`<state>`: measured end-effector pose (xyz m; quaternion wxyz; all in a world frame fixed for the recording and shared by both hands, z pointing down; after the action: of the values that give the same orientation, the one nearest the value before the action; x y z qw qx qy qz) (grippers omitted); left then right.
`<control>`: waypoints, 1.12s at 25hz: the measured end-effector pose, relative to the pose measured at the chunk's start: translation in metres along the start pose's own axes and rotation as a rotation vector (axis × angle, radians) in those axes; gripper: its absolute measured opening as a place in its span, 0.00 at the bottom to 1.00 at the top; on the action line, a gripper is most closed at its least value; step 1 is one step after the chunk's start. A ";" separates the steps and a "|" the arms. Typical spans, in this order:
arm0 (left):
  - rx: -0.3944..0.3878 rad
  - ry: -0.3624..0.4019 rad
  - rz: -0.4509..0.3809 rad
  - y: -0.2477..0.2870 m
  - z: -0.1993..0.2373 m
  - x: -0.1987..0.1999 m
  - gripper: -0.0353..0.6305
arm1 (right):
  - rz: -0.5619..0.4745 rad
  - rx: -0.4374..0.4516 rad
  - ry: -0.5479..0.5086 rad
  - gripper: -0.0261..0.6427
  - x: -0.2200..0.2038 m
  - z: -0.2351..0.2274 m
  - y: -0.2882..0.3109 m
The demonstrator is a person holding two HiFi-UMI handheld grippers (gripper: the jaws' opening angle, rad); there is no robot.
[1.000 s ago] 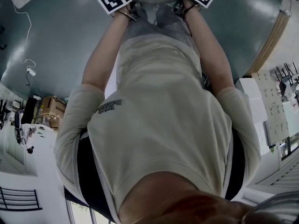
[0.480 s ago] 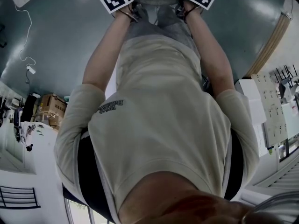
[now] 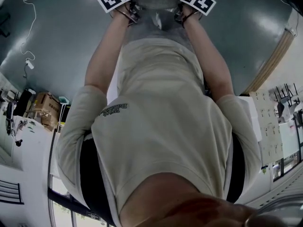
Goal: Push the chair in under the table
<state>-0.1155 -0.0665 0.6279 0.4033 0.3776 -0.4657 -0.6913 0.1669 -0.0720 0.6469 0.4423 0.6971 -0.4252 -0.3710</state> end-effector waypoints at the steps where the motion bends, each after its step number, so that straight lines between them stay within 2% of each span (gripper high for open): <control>1: 0.000 -0.005 -0.005 0.000 -0.003 0.002 0.35 | -0.003 0.004 -0.001 0.34 0.005 0.000 0.000; 7: 0.017 -0.036 -0.030 -0.006 -0.006 0.007 0.34 | 0.000 0.015 -0.014 0.34 0.014 0.006 -0.004; 17: 0.025 -0.021 -0.020 0.003 -0.023 0.041 0.35 | -0.007 0.017 -0.016 0.33 0.052 0.016 0.004; 28: -0.004 -0.010 -0.020 0.014 -0.036 0.084 0.35 | -0.010 -0.001 -0.016 0.33 0.094 0.033 0.017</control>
<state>-0.1133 -0.1585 0.6188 0.3950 0.3779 -0.4625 -0.6980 0.1671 -0.1722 0.6386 0.4375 0.6959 -0.4251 -0.3789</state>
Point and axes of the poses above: the fingertips, and each gripper's own axes: y forward along the fingers, z to its left, x out of its top, the point moved 7 cm from there along -y, backward along the fingers, and after that the axes turned 2 degrees about z, right-handed, at the moved point
